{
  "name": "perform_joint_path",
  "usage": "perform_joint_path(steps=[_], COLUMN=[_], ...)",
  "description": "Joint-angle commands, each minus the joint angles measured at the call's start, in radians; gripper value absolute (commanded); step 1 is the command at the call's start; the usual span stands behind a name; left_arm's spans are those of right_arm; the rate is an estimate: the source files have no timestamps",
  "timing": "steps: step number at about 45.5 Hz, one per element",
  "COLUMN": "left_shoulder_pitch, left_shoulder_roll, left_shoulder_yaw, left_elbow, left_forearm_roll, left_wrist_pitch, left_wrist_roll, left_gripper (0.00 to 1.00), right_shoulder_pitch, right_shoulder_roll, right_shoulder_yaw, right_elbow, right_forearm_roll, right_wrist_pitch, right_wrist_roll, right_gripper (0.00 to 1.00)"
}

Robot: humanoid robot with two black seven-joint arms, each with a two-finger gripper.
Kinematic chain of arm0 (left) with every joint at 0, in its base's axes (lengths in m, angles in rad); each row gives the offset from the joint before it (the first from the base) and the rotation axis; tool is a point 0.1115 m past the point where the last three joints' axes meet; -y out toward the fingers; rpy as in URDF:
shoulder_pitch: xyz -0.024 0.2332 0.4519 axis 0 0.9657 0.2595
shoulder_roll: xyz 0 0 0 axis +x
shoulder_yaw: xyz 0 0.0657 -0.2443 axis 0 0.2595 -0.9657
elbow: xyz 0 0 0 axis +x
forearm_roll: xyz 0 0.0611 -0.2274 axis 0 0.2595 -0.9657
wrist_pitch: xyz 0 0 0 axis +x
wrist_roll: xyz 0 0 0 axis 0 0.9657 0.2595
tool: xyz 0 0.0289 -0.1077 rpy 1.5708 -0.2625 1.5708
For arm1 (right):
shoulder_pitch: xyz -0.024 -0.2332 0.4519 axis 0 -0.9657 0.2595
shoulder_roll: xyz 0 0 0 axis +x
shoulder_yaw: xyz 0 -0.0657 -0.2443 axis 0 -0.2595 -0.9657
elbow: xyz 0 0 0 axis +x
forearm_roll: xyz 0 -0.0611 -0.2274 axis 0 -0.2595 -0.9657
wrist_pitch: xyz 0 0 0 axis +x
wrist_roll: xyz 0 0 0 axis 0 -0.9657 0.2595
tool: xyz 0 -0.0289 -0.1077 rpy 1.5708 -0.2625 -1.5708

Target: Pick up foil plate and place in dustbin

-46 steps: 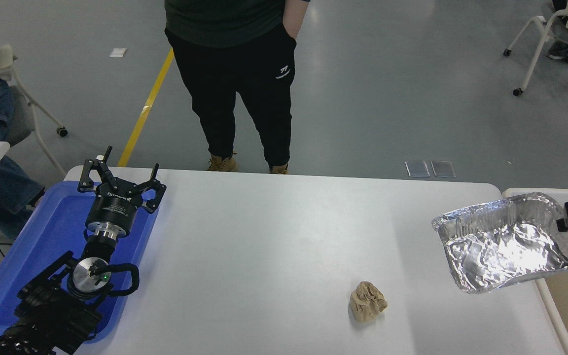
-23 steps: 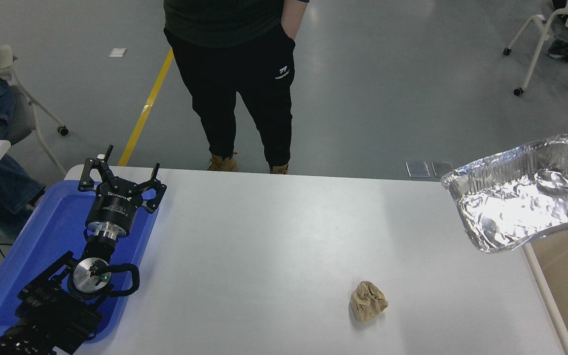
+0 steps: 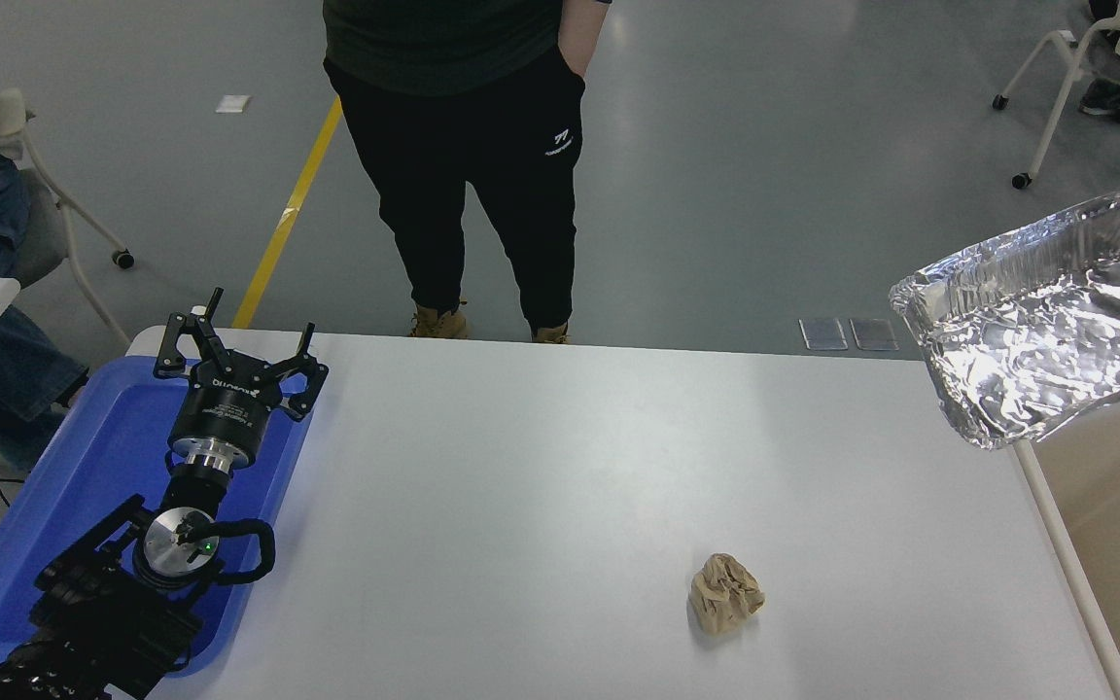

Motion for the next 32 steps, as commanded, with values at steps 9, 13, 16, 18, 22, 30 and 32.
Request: perform_joint_path(steps=[9, 13, 16, 18, 22, 30, 32], left_shoulder_pitch=[0.000, 0.000, 0.000, 0.000, 0.000, 0.000, 0.000], left_shoulder_roll=[0.000, 0.001, 0.000, 0.001, 0.001, 0.001, 0.001], left_shoulder_yaw=[0.000, 0.000, 0.000, 0.000, 0.000, 0.000, 0.000], left_elbow=[0.000, 0.000, 0.000, 0.000, 0.000, 0.000, 0.000], left_forearm_roll=[0.000, 0.000, 0.000, 0.000, 0.000, 0.000, 0.000], left_wrist_pitch=[0.000, 0.000, 0.000, 0.000, 0.000, 0.000, 0.000], left_wrist_roll=[0.000, 0.000, 0.000, 0.000, 0.000, 0.000, 0.000], left_gripper=[1.00, 1.00, 1.00, 1.00, 1.00, 1.00, 1.00], right_shoulder_pitch=[0.010, -0.001, -0.022, -0.048, -0.102, -0.295, -0.355], right_shoulder_roll=[-0.094, -0.126, -0.151, -0.165, -0.185, -0.194, -0.195], right_shoulder_yaw=[-0.020, -0.017, -0.015, -0.014, -0.014, 0.002, 0.020], right_elbow=[-0.018, -0.050, -0.083, -0.109, -0.170, -0.297, -0.331], right_forearm_roll=[-0.186, -0.227, -0.250, -0.267, -0.283, -0.284, -0.283], right_wrist_pitch=[0.001, 0.001, 0.001, 0.001, 0.001, -0.111, -0.174], right_wrist_roll=[0.000, 0.000, 0.000, 0.002, 0.003, 0.009, 0.009], right_gripper=[0.00, 0.00, 0.00, 0.00, 0.00, 0.00, 0.00])
